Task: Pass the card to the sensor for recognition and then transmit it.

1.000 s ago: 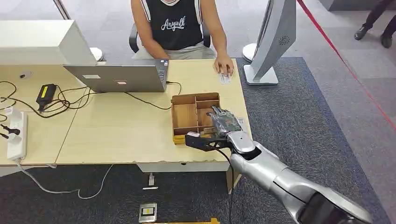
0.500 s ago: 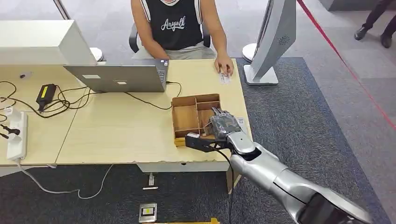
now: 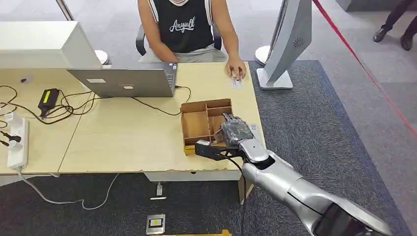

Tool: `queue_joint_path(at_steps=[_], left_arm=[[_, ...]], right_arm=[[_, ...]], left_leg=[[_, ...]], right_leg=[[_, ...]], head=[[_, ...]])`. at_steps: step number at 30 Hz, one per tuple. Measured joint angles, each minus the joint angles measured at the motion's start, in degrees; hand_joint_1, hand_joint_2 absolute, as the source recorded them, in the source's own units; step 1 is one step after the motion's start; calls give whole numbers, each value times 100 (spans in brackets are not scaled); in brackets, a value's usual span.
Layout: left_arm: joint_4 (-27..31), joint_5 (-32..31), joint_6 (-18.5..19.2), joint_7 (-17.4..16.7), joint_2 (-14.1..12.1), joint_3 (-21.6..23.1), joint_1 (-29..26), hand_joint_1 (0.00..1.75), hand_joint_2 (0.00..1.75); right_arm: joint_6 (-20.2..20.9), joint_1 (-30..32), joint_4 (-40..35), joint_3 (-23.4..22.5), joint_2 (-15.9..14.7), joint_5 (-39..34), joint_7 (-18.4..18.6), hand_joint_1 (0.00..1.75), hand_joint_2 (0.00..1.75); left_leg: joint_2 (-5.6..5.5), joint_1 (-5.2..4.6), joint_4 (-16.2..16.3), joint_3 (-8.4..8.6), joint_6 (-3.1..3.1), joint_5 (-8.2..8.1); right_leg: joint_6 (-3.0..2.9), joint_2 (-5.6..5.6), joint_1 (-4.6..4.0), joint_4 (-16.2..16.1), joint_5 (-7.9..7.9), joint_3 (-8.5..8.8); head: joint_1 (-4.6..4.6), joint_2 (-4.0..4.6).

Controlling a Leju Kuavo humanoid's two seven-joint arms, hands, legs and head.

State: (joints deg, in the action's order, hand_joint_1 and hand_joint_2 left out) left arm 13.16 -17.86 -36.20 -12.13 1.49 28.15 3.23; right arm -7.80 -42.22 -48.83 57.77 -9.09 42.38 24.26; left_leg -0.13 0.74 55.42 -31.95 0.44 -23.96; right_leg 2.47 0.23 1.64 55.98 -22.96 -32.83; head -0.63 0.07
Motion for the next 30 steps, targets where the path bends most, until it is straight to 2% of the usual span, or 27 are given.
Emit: queue_joint_path(at_steps=[5, 14, 23, 30], left_arm=[[0, 83, 0, 7, -2, 96, 0, 0, 0], [0, 348, -48, 9, -4, 260, 0, 0, 0], [0, 466, -52, 9, -7, 409, 2, 0, 0], [0, 518, -50, -13, -7, 533, 7, 0, 0]], right_arm=[[-287, -7, -90, -42, 9, 136, 81, 175, 175], [-457, -83, -1012, -306, -125, 481, 488, 175, 175], [-448, -83, -1865, -579, -295, 739, 691, 175, 175], [-210, -15, -2326, -680, -383, 900, 748, 175, 175]], left_leg=[[0, 0, 0, 0, 0, 0], [0, 0, 0, 2, 0, 0], [0, 0, 0, 2, 0, 0], [0, 0, 0, 1, 0, 0]], right_leg=[[0, 0, 0, 0, 0, 0], [0, 0, 0, 0, 0, 0], [0, 0, 0, 0, 0, 0], [0, 0, 0, 0, 0, 0]], head=[[0, 2], [2, 2], [0, 2], [0, 2]])
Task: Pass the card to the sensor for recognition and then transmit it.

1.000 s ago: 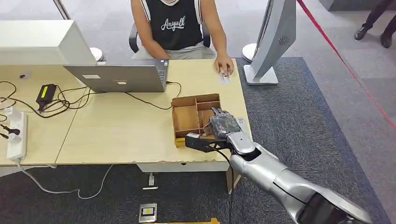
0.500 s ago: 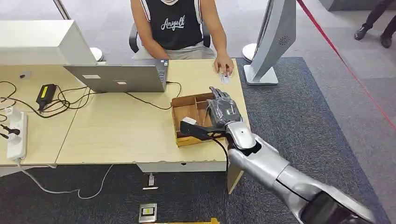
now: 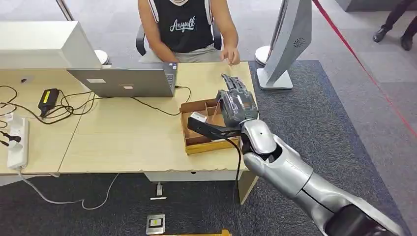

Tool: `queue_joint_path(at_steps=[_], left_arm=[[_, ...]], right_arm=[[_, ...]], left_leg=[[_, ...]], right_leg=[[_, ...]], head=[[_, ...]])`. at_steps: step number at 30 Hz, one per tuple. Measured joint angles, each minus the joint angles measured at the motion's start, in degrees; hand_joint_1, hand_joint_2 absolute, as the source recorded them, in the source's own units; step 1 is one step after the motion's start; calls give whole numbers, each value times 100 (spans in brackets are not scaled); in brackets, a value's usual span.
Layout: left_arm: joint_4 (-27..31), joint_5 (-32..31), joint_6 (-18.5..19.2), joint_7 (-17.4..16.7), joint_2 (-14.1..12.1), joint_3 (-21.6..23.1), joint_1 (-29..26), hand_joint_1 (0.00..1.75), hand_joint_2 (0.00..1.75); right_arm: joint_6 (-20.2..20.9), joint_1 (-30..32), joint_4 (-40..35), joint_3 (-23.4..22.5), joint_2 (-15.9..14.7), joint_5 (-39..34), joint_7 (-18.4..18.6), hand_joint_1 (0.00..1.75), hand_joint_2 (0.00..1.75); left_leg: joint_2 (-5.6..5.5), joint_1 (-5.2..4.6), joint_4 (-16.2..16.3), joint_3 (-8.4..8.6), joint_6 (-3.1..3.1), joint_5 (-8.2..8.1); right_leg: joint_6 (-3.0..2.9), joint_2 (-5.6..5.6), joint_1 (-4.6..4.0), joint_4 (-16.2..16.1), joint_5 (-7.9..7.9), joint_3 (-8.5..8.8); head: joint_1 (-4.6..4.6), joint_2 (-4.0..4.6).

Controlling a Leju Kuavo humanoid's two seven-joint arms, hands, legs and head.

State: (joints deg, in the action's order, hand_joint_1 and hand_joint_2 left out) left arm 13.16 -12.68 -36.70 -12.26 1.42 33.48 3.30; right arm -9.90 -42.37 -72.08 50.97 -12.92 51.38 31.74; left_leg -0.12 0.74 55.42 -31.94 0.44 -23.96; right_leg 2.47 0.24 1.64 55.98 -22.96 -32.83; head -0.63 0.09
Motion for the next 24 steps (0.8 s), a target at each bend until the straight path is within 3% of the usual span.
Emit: queue_joint_path(at_steps=[7, 15, 24], left_arm=[[9, 29, 2, -28, -4, 193, 21, 0, 0], [35, 59, 57, 15, -26, 459, 124, 0, 0], [50, 92, 74, 28, -57, 730, 188, 0, 0]], right_arm=[[379, -445, 208, 28, 160, 46, -330, 175, 175], [291, -1342, 1244, 188, 597, 20, -580, 175, 175], [53, -2044, 2566, 442, 1113, 328, -295, 175, 175]], left_leg=[[0, 0, -1, -5, 0, 2], [-1, 1, 0, -7, 2, 5], [-2, 1, 0, -9, 2, 5]], right_leg=[[0, 0, 0, 2, 0, 0], [0, -2, 0, 4, 1, -1], [0, -2, 0, 4, 1, -4]], head=[[0, 0], [2, -2], [0, 0]])
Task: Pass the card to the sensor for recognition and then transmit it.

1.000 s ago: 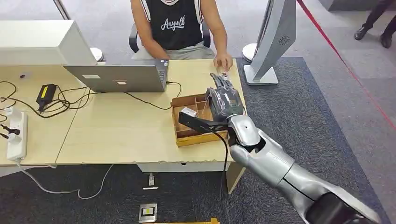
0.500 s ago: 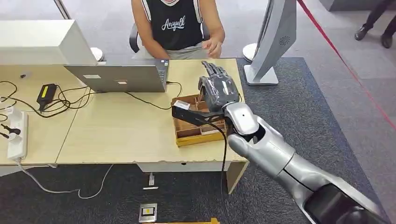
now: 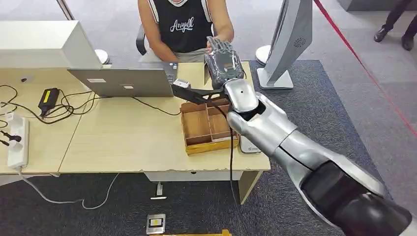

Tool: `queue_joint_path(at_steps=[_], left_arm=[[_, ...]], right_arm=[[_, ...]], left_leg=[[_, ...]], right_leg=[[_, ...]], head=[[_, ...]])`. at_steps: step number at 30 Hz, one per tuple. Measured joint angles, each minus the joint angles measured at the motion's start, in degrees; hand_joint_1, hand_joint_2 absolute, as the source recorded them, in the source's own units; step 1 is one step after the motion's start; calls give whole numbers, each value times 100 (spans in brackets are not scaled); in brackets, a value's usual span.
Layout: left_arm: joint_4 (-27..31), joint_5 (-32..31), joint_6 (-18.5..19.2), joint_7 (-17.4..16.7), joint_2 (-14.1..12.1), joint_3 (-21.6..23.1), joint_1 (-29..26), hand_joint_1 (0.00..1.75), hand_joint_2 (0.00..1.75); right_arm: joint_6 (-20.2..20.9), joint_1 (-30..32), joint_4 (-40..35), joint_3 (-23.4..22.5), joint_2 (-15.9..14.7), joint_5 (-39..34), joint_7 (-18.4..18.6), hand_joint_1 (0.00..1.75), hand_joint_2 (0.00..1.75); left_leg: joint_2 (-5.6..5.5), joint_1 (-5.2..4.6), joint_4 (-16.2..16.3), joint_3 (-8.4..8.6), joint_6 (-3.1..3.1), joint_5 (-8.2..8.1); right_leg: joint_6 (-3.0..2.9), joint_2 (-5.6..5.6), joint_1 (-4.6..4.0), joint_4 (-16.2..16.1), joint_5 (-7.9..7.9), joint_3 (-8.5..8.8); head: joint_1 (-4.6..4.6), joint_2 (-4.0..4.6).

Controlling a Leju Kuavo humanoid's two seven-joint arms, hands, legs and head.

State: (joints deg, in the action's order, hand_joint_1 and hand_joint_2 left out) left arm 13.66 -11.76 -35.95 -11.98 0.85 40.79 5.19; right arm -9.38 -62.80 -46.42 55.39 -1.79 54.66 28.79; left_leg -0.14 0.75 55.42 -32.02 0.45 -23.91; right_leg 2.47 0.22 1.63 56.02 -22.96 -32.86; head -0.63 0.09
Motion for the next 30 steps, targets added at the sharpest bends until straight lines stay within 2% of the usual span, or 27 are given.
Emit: queue_joint_path(at_steps=[10, 24, 25, 29, 30], left_arm=[[2, 131, -22, 22, -9, 177, -35, 0, 0], [2, 249, -66, 57, -22, 284, -112, 0, 0], [2, 249, -66, 57, -24, 286, -112, 0, 0], [2, 249, -66, 57, -24, 288, -112, 0, 0], [2, 249, -66, 57, -24, 291, -112, 0, 0]], right_arm=[[-72, -362, 970, 223, 323, 98, 708, 175, 175], [-153, -515, 1468, 321, 463, 100, 1101, 175, 175], [-153, -523, 1484, 328, 461, 100, 1108, 157, 175], [-142, -539, 1547, 350, 461, 92, 1115, 157, 175], [-140, -539, 1562, 352, 461, 87, 1115, 101, 175]], left_leg=[[0, 0, 0, 1, 0, 0], [0, 0, 1, 3, 0, 0], [0, 0, 1, 3, 0, 0], [0, -1, 1, 3, 0, 0], [0, -1, 1, 3, 0, 0]], right_leg=[[0, 0, 0, 0, 0, 0], [0, 1, 0, 0, 0, 0], [0, 1, 0, 0, 0, 0], [0, 1, 0, -1, 1, 0], [0, 1, 0, -1, 1, 0]], head=[[2, -2], [0, 0], [0, 0], [0, 0], [0, -2]])
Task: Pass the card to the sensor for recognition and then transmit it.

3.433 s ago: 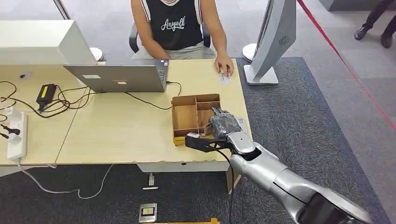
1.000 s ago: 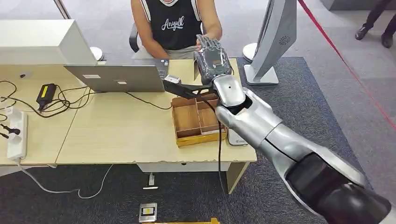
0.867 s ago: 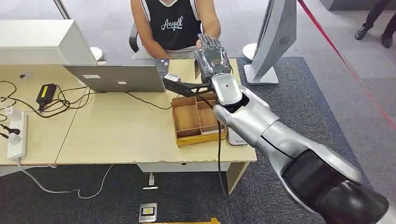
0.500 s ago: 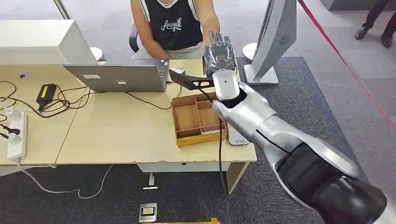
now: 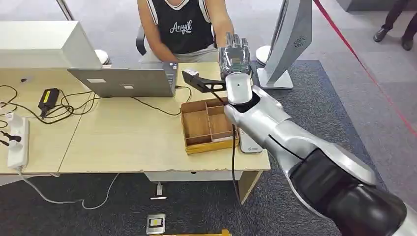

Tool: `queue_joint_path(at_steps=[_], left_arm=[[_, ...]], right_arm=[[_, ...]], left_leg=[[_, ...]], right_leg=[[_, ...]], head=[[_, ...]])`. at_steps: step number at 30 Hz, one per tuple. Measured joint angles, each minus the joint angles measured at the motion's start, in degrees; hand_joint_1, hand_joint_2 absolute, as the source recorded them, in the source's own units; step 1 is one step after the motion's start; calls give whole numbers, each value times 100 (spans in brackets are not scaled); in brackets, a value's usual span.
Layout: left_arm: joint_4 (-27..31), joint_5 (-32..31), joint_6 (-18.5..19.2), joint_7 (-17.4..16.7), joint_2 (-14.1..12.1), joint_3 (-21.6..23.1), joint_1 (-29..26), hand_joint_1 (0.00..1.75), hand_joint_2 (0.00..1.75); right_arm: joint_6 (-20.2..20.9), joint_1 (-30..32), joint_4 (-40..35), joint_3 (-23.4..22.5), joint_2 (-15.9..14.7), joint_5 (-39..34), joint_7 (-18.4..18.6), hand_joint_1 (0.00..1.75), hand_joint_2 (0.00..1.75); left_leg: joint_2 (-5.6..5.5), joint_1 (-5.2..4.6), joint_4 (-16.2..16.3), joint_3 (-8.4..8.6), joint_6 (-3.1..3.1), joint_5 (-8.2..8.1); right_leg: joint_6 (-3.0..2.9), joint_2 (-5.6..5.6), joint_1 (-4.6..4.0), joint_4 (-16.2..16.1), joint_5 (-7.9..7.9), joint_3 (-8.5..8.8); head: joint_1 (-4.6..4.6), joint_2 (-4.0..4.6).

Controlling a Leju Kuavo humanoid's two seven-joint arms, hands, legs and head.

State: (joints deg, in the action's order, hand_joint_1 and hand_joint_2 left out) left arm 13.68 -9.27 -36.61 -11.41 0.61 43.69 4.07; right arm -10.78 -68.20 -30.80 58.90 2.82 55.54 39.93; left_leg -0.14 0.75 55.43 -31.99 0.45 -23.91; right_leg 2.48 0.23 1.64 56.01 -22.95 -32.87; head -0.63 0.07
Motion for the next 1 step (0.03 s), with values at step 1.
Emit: queue_joint_path(at_steps=[1], left_arm=[[0, 0, 0, 0, 0, 0, 0, 0, 0]], right_arm=[[0, 0, 11, 2, 0, 0, 2, 0, 175]], left_leg=[[0, 0, 0, 0, 0, 0]], right_leg=[[0, 0, 0, 0, 0, 0]], head=[[0, 2]])
